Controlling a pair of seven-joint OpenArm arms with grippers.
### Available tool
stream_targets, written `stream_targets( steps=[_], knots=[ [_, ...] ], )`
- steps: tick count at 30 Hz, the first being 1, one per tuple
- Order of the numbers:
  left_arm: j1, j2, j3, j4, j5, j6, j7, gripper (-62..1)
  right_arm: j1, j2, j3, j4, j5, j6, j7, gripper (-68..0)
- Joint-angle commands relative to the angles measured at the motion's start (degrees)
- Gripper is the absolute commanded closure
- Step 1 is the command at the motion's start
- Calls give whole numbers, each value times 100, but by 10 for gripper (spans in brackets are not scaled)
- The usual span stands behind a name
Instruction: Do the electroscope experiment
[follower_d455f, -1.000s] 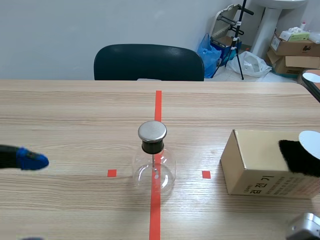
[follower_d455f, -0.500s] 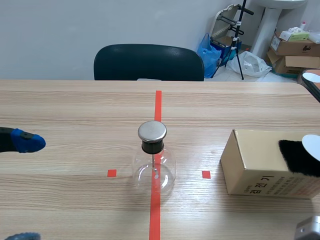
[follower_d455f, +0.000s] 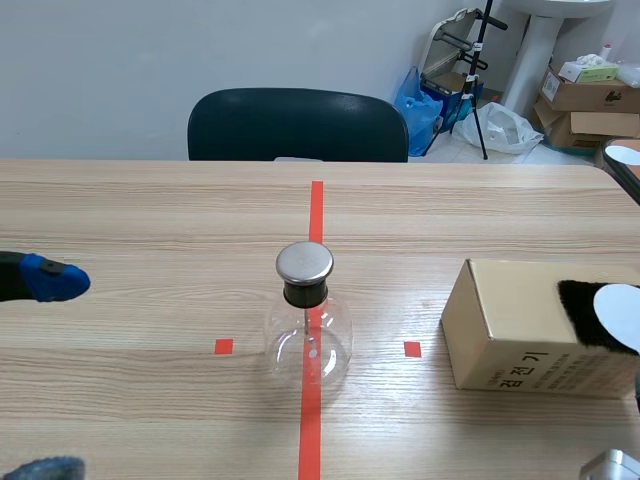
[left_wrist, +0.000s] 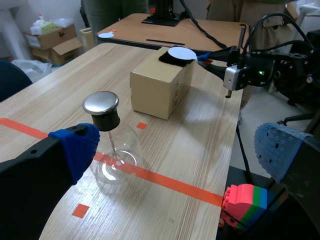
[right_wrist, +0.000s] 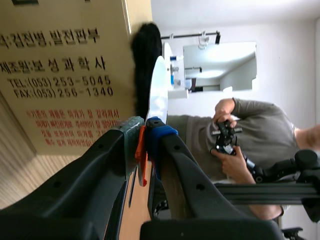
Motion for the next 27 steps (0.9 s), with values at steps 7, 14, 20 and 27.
stream_targets(
  steps=[7, 14, 20, 27],
  knots=[
    [-20, 39, 37, 24, -55, -17, -85, -623, -46, 76, 9, 20, 50, -326, 363, -10],
    [-20, 42, 37, 24, -37, -17, -85, -623, -44, 92, 9, 20, -24, -326, 365, -10],
    [-20, 42, 37, 24, -37, -17, -85, -623, -114, 70, 24, 20, 24, -326, -496, -9],
    [-20, 39, 37, 24, -37, -17, -85, -623, -131, 28, 24, 17, 33, -326, -195, -9]
  ],
)
